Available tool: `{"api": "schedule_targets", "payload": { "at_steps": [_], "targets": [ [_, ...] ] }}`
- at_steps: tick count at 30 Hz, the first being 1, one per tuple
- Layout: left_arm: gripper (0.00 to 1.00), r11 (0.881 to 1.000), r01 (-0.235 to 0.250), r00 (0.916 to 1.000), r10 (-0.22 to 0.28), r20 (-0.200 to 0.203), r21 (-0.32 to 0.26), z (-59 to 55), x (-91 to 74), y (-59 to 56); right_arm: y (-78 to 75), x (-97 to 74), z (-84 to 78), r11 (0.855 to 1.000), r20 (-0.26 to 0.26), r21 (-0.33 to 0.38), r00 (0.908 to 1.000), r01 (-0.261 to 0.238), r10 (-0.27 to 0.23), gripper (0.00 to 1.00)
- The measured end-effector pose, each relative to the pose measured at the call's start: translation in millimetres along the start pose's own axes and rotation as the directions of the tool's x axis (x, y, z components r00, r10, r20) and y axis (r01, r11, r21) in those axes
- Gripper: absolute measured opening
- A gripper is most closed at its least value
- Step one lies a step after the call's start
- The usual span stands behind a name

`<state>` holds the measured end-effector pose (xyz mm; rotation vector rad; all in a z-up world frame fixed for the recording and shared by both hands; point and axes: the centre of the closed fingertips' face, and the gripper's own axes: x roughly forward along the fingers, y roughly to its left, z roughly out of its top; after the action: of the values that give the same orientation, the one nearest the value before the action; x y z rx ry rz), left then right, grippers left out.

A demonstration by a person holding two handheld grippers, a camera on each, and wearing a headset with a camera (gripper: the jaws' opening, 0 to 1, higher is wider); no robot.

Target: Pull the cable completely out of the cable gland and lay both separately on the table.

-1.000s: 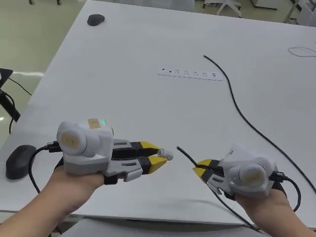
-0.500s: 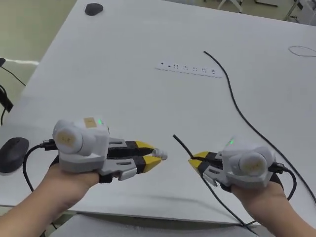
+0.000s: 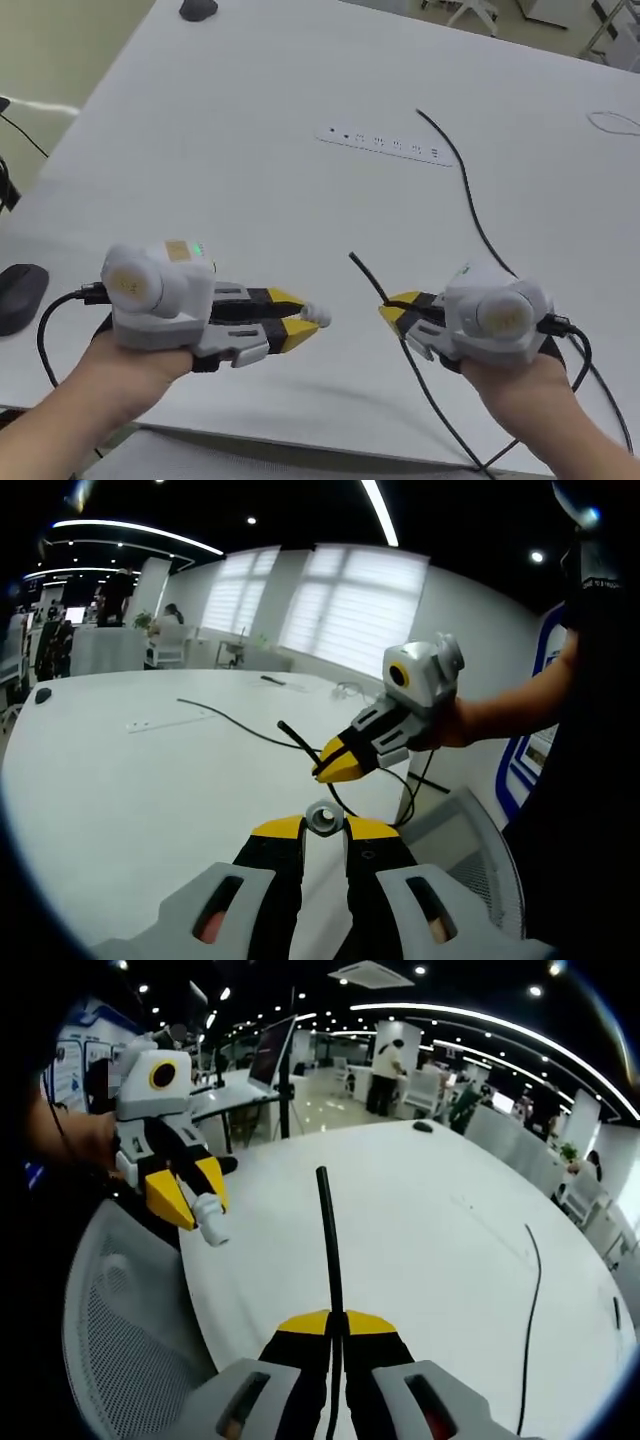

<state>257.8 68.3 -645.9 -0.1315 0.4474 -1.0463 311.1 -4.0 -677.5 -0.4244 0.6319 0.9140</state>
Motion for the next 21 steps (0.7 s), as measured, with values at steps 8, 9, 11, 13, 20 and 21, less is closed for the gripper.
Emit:
{"api": "schedule_targets", "payload": {
  "at_steps": [8, 9, 11, 13, 20, 21],
  "targets": [
    [0.15, 1.0, -0.022, 0.9997, 0.022, 0.008, -0.004, -3.0, -6.1, 9.0, -7.4, 18.0, 20.7, 1.0, 0.016, -0.01, 0.9999, 0.0, 0.0, 0.0],
    [0.15, 1.0, -0.024, 0.9997, 0.024, 0.009, -0.004, -3.3, -6.4, 9.5, -8.4, 19.7, 22.5, 1.0, 0.018, -0.015, 0.9998, 0.005, -0.004, 0.0],
    [0.15, 1.0, -0.029, 0.9995, 0.029, 0.008, -0.007, -5.6, -7.8, 12.3, -9.1, 24.1, 26.7, 1.0, 0.016, -0.029, 0.9998, 0.007, -0.006, 0.0],
    [0.15, 0.999, -0.035, 0.9993, 0.035, 0.009, -0.01, -7.9, -9.3, 14.8, -11.8, 28.4, 29.7, 0.999, 0.013, -0.036, 0.9998, 0.012, -0.012, 0.0],
    [0.15, 0.999, -0.046, 0.9989, 0.046, 0.002, -0.023, -16.9, -13.7, 18.4, -21.4, 40.3, 46.2, 0.999, 0.018, -0.034, 0.9996, 0.024, -0.023, 0.0],
    [0.15, 0.999, -0.046, 0.9989, 0.046, -0.001, -0.024, -18.2, -14.3, 18.9, -22.2, 42.5, 48.9, 0.999, 0.019, -0.037, 0.9995, 0.026, -0.025, 0.0]
  ]
}}
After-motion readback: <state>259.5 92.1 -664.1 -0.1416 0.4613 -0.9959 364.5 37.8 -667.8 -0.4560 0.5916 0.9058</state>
